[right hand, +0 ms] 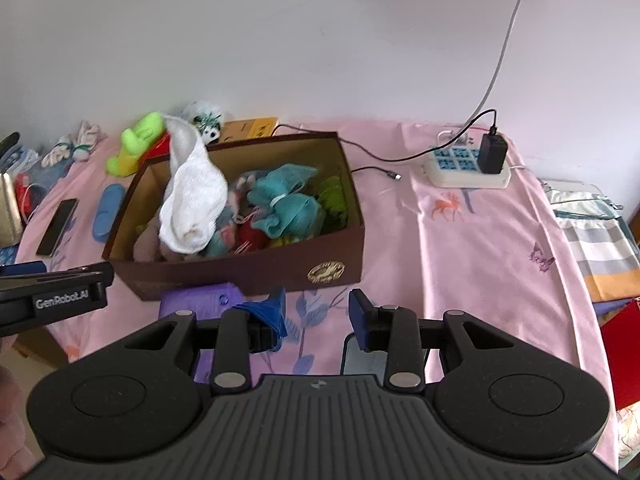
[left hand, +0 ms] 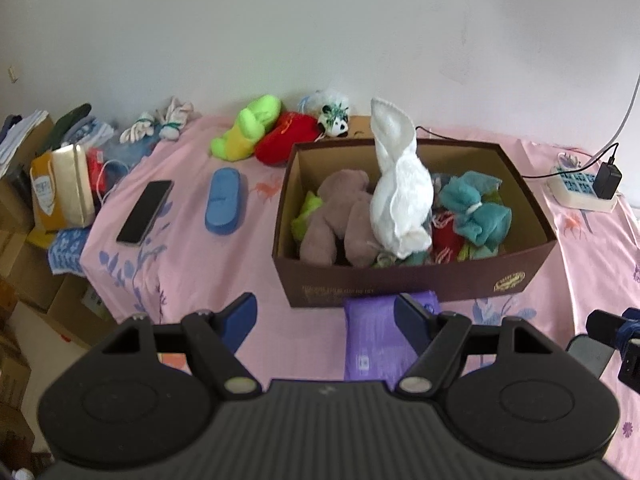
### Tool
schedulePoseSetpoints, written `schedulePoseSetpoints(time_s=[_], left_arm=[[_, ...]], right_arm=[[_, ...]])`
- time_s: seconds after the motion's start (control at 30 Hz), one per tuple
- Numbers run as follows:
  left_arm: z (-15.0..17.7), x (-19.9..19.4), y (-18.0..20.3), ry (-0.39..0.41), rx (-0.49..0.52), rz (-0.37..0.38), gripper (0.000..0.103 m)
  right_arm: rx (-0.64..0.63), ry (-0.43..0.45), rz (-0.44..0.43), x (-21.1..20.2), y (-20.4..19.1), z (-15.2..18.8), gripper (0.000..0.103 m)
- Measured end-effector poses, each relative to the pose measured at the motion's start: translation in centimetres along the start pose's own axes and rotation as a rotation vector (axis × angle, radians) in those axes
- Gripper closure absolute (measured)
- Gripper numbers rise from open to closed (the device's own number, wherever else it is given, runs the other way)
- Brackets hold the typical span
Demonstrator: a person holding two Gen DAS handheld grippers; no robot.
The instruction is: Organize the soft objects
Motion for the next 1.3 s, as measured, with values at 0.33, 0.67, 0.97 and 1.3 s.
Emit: schedulePoseSetpoints(time_s=[0.33,0.67,0.97,1.3], left_arm=[[-2.4,0.8,-1.0,0.063,0.029,0.021,0.026],[-2.9,2.2,-2.0,0.063,0.043,0.034,0.026],[-2.7,3.9,-2.5,0.034,0.042,0.071,0.026],[-2.4,5.3,-2.8,0.004,0.046,0.100,0.026]], right_arm=[[-0.013,0.027,0.064,1.3,-1.1,-1.4,0.085],[-0.028,0.028,0.090,2.6,-2.6,-1.9,0.084],[-0.029,0.019,0.111,3.4,-3.5,-1.7,0.084],[-0.023,0.031,0.097,3.6,-3.6,-1.6,0.084]])
Point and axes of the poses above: each gripper's, at about its wrist camera, not at the fingertips, and x roughly the way its jaws point, y to its right, z to its underside, the point moved 3 cm from there along x, roughly the way its jaws point, and after that the axes turned 9 degrees about y, right-handed, at the moved point
